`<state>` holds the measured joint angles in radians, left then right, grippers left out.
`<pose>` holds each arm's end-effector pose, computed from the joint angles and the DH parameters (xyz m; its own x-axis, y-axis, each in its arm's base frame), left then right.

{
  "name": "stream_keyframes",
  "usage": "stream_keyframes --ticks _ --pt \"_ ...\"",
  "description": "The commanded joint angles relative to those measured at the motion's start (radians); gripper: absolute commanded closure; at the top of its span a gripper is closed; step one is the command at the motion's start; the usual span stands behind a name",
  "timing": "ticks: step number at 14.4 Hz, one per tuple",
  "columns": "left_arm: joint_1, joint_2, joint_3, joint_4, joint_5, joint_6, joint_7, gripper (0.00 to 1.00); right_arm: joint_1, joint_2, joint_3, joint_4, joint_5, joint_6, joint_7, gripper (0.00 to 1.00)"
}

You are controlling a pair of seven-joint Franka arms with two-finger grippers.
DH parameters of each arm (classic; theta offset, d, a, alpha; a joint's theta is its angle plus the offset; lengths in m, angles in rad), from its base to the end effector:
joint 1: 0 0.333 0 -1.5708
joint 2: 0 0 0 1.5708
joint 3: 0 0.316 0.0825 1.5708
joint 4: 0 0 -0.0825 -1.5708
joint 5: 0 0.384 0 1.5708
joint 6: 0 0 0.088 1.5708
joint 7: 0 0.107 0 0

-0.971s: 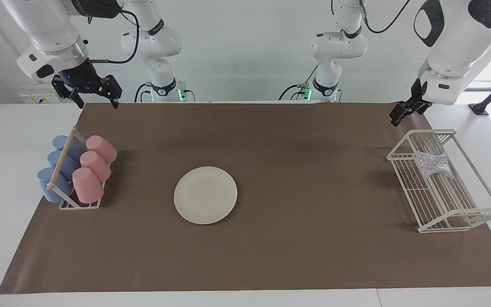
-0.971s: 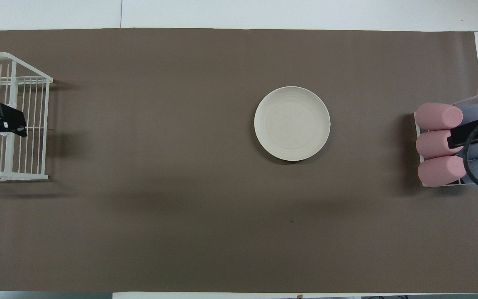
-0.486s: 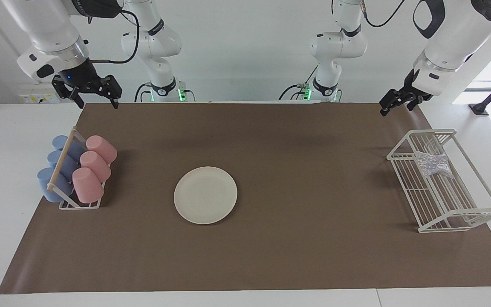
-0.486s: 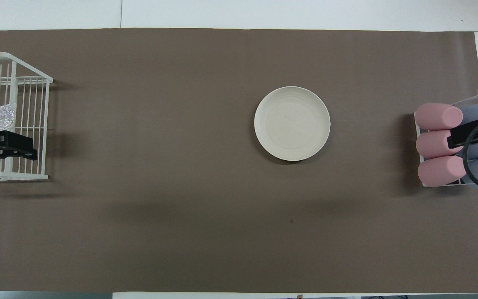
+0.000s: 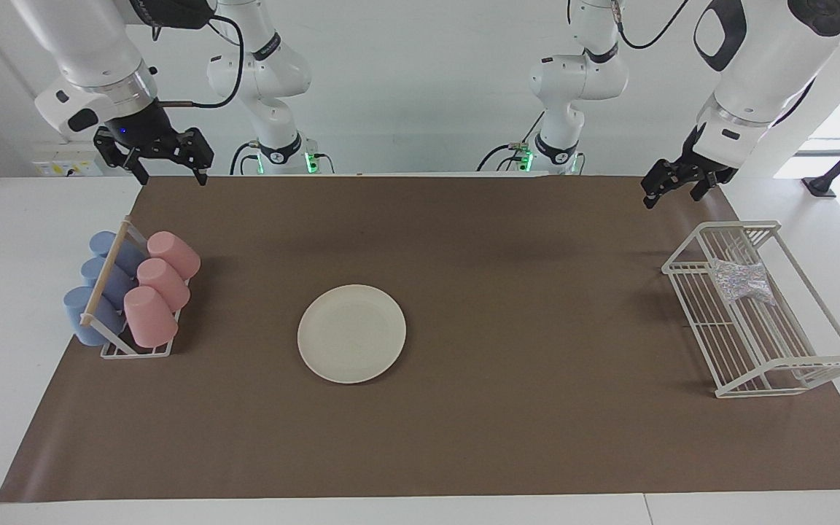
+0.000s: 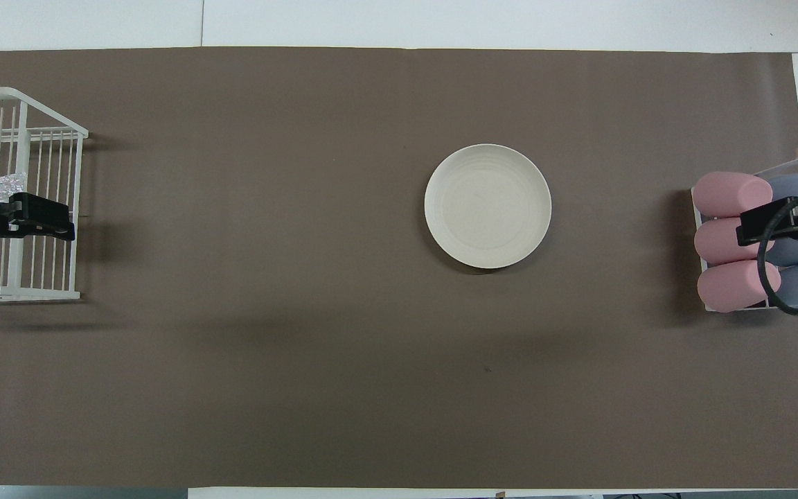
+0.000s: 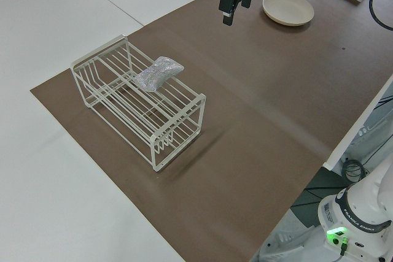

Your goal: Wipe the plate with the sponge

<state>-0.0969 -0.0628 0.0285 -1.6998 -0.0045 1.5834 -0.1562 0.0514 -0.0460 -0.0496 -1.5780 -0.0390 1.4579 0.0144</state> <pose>0.5320 -0.0365 0.5989 0.9947 0.0877 -0.0539 0.0877 -0.9961 -0.0021 0.5283 -0.0042 0.6366 0.9972 -0.0168 -0.0735 -0.0140 -0.9992 0.0377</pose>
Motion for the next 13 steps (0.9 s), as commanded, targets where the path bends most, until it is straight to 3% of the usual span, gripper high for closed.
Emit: stream_keyframes --ticks 1,13 --pt "-0.007 0.015 0.007 0.022 -0.034 -0.037 0.012 0.0 -0.004 0.0 0.007 0.012 -0.005 0.001 0.042 0.0" --pt "0.003 -0.006 -0.01 0.026 -0.029 -0.036 0.061 0.0 -0.008 0.003 0.007 0.018 -0.01 -0.021 0.05 0.0"
